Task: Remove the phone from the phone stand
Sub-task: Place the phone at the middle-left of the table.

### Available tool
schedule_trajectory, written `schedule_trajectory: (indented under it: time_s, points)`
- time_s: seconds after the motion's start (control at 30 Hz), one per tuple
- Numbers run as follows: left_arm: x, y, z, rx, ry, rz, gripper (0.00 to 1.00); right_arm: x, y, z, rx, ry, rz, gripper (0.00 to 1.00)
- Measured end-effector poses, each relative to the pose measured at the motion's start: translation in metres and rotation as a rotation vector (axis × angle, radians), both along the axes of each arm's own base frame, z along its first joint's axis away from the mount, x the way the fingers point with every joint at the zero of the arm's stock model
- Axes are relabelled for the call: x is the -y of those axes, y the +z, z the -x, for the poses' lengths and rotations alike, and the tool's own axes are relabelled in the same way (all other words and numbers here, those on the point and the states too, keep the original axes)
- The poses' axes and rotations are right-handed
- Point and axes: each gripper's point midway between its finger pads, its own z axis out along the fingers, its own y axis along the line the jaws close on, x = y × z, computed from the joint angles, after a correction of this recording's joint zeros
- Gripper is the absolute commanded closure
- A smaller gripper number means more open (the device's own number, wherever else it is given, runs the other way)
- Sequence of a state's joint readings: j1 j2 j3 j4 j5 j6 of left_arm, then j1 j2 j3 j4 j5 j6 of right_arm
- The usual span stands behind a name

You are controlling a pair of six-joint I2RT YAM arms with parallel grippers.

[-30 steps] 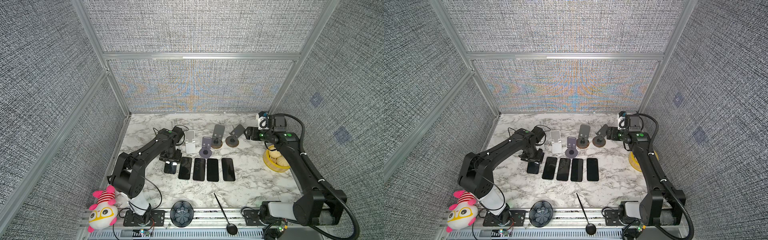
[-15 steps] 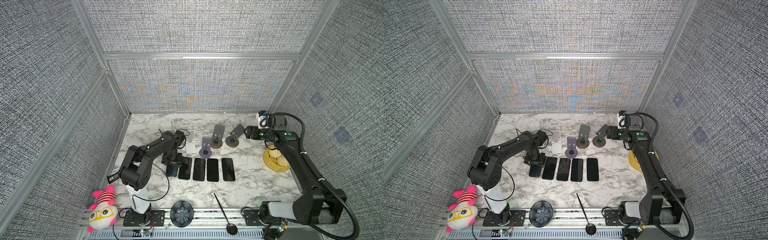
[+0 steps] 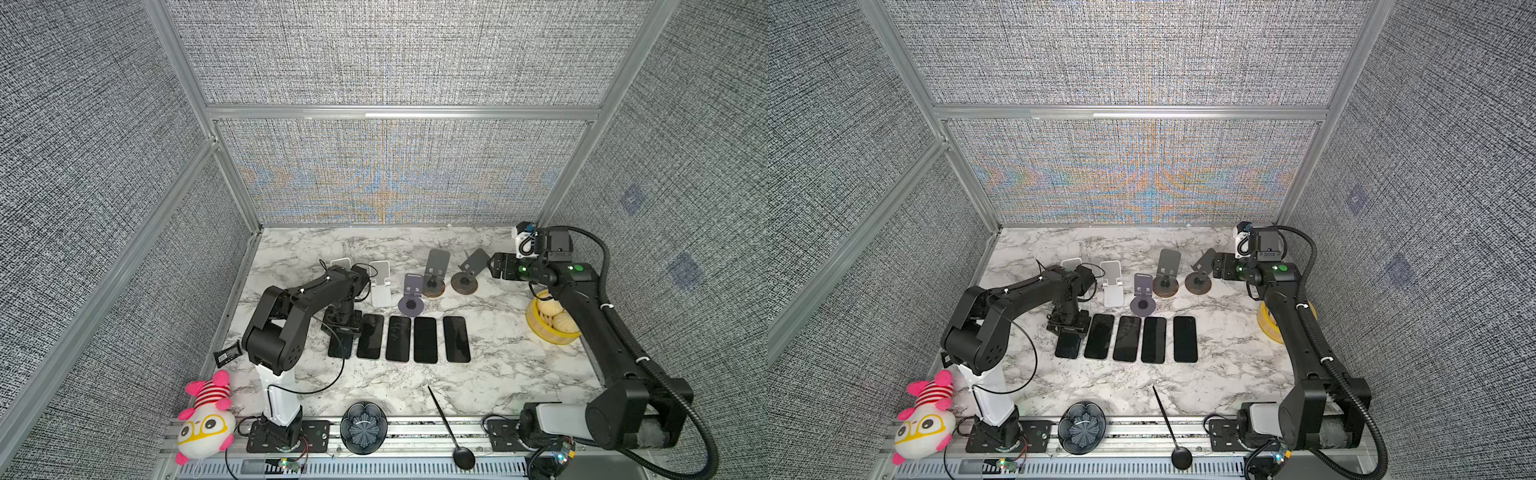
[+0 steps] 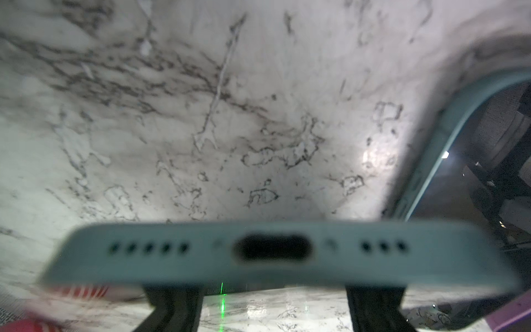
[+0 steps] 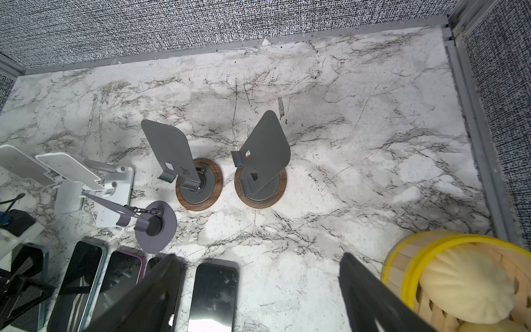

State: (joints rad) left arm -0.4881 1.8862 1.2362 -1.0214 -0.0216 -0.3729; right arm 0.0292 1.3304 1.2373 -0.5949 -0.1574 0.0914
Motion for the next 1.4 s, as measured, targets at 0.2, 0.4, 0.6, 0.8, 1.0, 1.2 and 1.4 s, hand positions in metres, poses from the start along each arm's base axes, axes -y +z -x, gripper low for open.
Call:
schedule_trajectory:
  time_s: [0.2,0.4,0.6,0.8,1.0,1.2,1.4]
  points:
    - [-0.003,-0.008,0.003,-0.039,0.012,0.001,1.00,-0.001,0.001,0.000,0.002,0.003,0.000,0.12]
    - [-0.003,-0.009,0.002,-0.045,0.016,-0.001,1.00,-0.001,0.007,0.002,0.020,0.003,0.000,0.12]
    - [-0.004,-0.011,0.004,-0.068,0.026,-0.001,0.95,0.001,0.011,0.004,0.031,-0.007,0.010,0.12]
    - [-0.004,-0.015,0.007,-0.079,0.037,0.003,0.64,0.001,0.011,0.004,0.032,-0.008,0.012,0.12]
    - [-0.004,-0.016,0.008,-0.084,0.041,0.001,0.55,0.002,0.012,0.004,0.034,-0.008,0.012,0.12]
    - [-0.004,-0.016,0.008,-0.085,0.048,0.000,0.44,0.002,0.012,0.005,0.035,-0.011,0.015,0.12]
    - [-0.004,-0.016,0.008,-0.086,0.052,-0.001,0.31,0.002,0.010,0.006,0.031,-0.011,0.016,0.12]
